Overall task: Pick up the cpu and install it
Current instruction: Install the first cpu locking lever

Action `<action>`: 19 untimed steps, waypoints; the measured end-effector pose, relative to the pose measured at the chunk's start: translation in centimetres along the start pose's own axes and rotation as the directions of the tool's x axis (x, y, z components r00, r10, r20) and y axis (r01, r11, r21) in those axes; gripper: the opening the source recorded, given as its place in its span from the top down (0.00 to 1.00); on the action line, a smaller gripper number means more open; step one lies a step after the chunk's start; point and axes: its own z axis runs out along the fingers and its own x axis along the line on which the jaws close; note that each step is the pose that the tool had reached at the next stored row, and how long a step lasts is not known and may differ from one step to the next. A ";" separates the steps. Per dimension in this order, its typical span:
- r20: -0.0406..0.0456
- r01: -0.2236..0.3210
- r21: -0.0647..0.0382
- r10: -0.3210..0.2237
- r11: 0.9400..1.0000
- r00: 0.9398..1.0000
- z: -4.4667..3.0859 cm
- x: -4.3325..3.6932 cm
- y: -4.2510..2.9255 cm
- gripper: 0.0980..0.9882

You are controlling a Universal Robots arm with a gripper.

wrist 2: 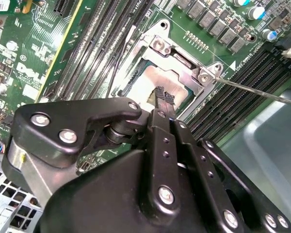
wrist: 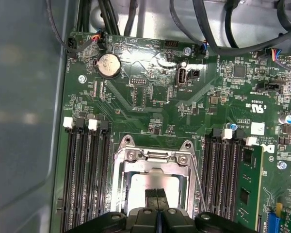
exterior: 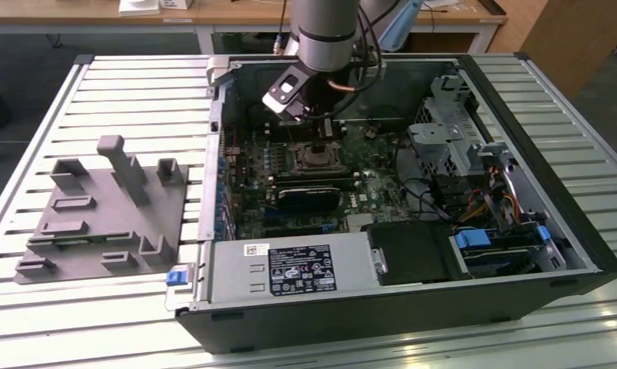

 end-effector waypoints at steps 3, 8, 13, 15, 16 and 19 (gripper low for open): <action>0.000 0.000 0.000 0.000 1.000 1.000 -0.24 -0.01 0.01 0.99; 0.000 0.000 0.000 0.000 1.000 1.000 -0.72 -0.02 0.02 0.99; 0.001 0.000 0.000 0.000 1.000 1.000 -1.44 -0.05 0.04 0.99; 0.001 0.000 0.000 0.000 1.000 1.000 -2.00 -0.06 0.05 0.99; 0.001 0.000 0.000 0.000 1.000 1.000 -2.33 -0.08 0.05 0.99; 0.001 0.000 0.000 0.000 1.000 1.000 -3.23 -0.10 0.06 0.99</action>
